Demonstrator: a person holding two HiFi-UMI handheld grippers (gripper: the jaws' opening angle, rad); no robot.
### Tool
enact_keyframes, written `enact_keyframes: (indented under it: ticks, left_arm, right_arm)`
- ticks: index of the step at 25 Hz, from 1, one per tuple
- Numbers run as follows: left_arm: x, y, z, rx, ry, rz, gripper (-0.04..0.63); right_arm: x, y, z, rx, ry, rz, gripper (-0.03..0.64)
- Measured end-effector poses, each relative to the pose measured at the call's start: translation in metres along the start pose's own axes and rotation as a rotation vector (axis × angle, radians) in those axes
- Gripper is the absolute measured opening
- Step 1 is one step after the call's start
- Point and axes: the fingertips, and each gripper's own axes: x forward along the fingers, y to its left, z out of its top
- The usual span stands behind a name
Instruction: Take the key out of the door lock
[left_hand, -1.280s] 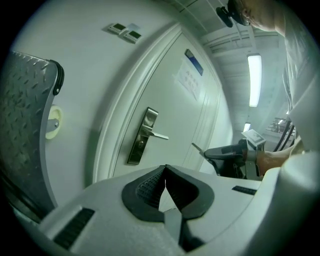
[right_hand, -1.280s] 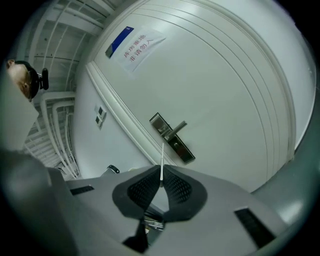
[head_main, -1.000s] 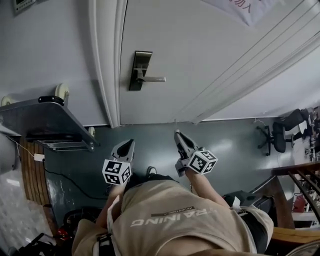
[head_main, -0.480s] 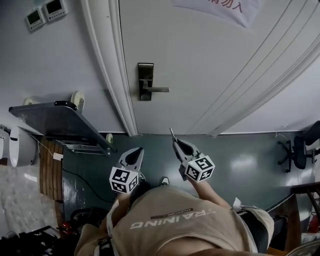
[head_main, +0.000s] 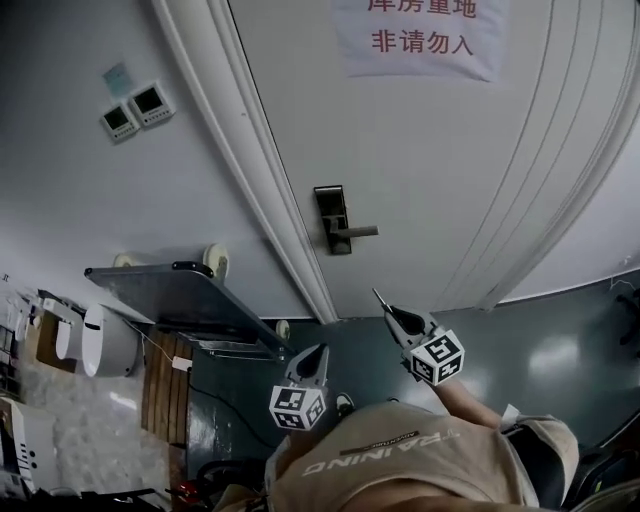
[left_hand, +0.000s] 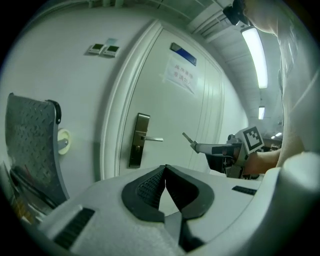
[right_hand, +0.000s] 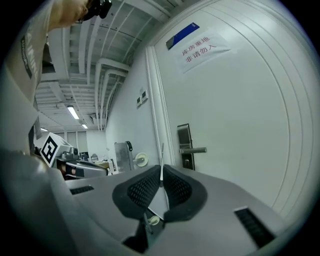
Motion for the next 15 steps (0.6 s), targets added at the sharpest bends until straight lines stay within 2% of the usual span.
enact_keyframes:
  ticks: [2, 3, 4, 7, 11, 15]
  left_arm:
    - [0.004, -0.01, 0.013, 0.136, -0.008, -0.016, 0.009]
    - [0.007, -0.016, 0.02, 0.18, -0.019, -0.038, 0.009]
    - [0.012, -0.02, 0.027, 0.179, -0.035, -0.065, 0.009]
    - [0.029, -0.019, 0.034, 0.066, -0.064, -0.11, 0.009]
    - [0.022, -0.005, 0.031, 0.052, -0.066, -0.104, 0.009]
    - [0.017, 0.008, 0.024, 0.036, -0.043, -0.085, 0.009]
  right_arm:
    - [-0.003, 0.0, 0.004, 0.019, -0.029, -0.022, 0.02]
    - [-0.005, 0.0, 0.005, 0.038, -0.042, -0.031, 0.02]
    - [-0.005, 0.001, 0.007, 0.056, -0.052, -0.035, 0.02]
    - [-0.002, 0.009, 0.012, 0.082, -0.079, -0.02, 0.02]
    - [0.0, 0.019, 0.01, 0.083, -0.091, -0.021, 0.02]
    - [-0.007, 0.02, 0.006, 0.066, -0.057, -0.048, 0.02]
